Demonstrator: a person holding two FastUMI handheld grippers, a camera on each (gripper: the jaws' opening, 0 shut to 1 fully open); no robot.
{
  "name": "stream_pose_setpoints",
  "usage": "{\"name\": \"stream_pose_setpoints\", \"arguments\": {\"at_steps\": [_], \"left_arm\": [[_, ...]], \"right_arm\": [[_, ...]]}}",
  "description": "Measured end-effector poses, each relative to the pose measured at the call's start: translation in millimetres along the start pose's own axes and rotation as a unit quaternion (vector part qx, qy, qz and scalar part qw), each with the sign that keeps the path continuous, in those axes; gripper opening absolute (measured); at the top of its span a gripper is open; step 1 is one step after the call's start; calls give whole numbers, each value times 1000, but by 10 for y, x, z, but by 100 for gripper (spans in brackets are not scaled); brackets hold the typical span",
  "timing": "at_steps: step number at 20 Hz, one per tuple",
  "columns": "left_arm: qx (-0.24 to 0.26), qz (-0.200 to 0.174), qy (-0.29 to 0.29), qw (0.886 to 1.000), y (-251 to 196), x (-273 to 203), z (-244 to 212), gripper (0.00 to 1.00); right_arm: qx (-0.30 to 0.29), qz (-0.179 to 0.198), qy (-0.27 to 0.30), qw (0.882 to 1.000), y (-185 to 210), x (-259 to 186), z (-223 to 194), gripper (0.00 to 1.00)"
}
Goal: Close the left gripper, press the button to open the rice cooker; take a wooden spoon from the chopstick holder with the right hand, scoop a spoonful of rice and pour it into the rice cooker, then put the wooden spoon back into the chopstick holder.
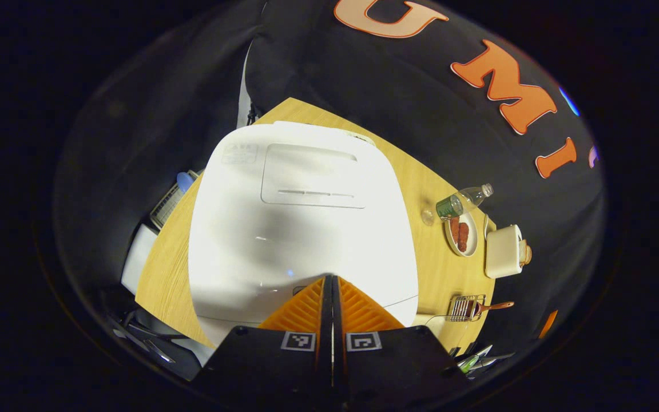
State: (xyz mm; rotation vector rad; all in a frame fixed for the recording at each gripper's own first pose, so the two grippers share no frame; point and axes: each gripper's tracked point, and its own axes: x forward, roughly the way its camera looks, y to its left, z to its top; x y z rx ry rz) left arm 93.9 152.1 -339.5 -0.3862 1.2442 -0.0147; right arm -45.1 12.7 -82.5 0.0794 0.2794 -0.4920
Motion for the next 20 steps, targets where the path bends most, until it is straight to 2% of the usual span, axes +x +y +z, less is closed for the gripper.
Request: {"name": "stream_pose_setpoints", "arguments": {"at_steps": [2,6,9,12,14,17,19,20], "left_arm": [[18,14,-10,1000,5,22,7,7],[46,17,-46,998,-64,5,50,7],[53,8,-115,992,-140,-246,216,6],[89,12,-237,967,-251,-652,623,6],[122,44,-310,942,-292,-977,923,7],[168,95,-379,905,-437,-1443,1192,6],[180,104,-409,889,-579,-1743,1216,6],[178,100,-420,884,-589,-1810,1184,6]], "right_arm": [[-2,0,8,1000,-1,36,-68,95],[14,21,32,999,71,103,-241,95],[12,33,54,998,50,201,-407,95],[17,41,67,997,-32,310,-558,95],[28,49,82,995,-59,382,-691,95],[15,63,116,991,-66,510,-968,96],[5,70,134,989,-109,577,-1131,95],[3,73,142,987,-133,597,-1194,95]]}}
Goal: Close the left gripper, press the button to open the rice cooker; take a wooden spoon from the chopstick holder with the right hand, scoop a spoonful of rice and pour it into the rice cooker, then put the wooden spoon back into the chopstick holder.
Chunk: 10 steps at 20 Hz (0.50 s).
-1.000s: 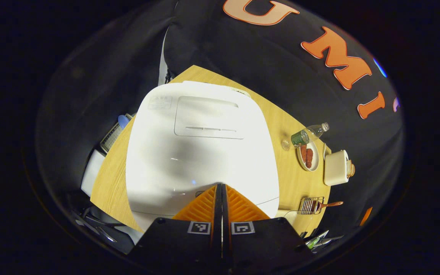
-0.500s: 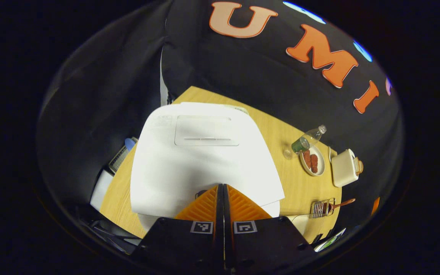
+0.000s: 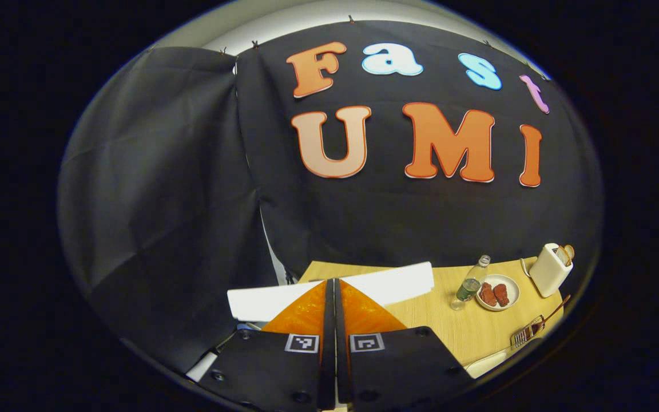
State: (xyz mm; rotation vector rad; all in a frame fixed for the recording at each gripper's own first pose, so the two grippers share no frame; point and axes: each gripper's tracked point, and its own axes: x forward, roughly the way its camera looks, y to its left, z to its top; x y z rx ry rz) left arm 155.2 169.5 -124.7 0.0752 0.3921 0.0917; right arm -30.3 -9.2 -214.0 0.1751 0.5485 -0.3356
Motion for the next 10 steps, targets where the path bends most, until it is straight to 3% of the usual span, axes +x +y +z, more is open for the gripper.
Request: {"name": "stream_pose_setpoints", "arguments": {"at_steps": [4,6,7,9,10], "left_arm": [[-27,-17,-56,998,-136,-450,191,7],[-26,-24,-69,997,-208,-616,222,18],[-24,-23,-75,997,-223,-703,233,37],[-21,-21,-94,995,-252,-901,308,56],[-19,-20,-107,994,-275,-980,351,58]], "right_arm": [[-1,15,26,1000,-15,177,-198,96],[1,24,41,999,-7,260,-295,95],[1,28,46,999,-14,313,-331,95],[-4,34,55,998,-23,420,-398,95],[-7,36,59,998,-32,462,-429,95]]}}
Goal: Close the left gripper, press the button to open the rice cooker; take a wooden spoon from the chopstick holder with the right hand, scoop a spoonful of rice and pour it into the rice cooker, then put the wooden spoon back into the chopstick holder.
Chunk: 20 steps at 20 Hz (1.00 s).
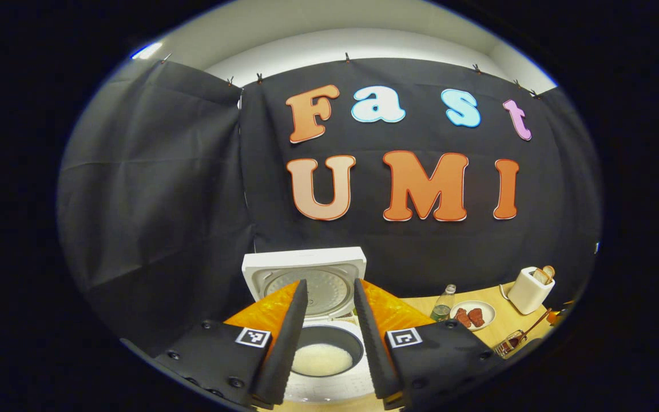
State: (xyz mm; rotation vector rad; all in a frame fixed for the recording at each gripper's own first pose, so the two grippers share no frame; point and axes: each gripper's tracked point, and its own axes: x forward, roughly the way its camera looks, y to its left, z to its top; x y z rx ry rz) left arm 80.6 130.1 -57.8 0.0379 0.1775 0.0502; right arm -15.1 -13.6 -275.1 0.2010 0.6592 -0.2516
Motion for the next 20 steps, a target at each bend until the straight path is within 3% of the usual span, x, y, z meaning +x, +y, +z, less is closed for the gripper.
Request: {"name": "stream_pose_setpoints", "arguments": {"at_steps": [3,6,12,17,20], "left_arm": [[10,2,-19,1000,-93,-207,67,80],[21,9,-16,1000,-168,-360,4,89],[2,19,7,1000,-258,-556,-100,95],[7,24,2,1000,-238,-666,-55,94],[-1,13,1,1000,-267,-682,-50,95]], "right_arm": [[0,6,12,1000,-46,143,-66,95],[29,7,28,999,-114,330,-175,95],[88,63,44,993,75,597,-283,90],[124,109,53,985,332,755,-285,65],[142,115,62,981,396,848,-365,57]]}}
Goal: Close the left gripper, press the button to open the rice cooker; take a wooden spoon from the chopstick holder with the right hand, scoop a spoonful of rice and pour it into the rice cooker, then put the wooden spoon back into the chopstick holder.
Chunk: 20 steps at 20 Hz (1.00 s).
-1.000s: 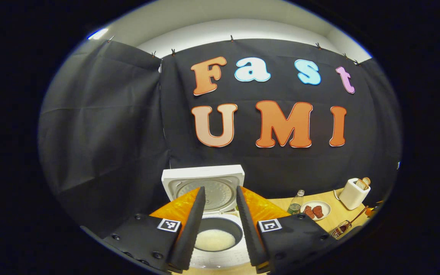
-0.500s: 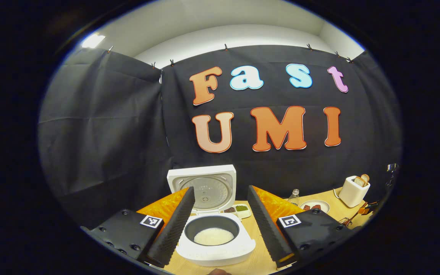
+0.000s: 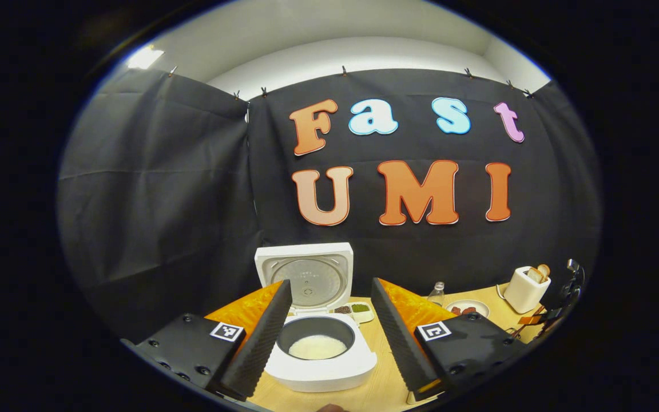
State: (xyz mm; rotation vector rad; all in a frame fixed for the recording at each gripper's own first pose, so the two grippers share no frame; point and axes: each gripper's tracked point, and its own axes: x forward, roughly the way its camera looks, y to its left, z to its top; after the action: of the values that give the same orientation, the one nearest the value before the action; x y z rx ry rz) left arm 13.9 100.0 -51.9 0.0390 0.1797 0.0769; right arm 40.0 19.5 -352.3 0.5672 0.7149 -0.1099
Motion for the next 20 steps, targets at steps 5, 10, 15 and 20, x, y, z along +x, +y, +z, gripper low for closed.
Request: {"name": "stream_pose_setpoints", "arguments": {"at_steps": [5,10,15,20], "left_arm": [[-3,-23,7,1000,-26,84,-54,94],[-14,-46,15,999,-34,205,-155,94],[-24,-63,21,997,-17,325,-235,95],[-23,-66,5,998,9,402,-242,96]], "right_arm": [[36,-13,15,999,-65,77,-145,19],[46,-29,-5,998,-8,-51,-38,14],[60,-21,-52,997,167,-379,338,13],[17,11,-76,997,604,-796,487,12]]}}
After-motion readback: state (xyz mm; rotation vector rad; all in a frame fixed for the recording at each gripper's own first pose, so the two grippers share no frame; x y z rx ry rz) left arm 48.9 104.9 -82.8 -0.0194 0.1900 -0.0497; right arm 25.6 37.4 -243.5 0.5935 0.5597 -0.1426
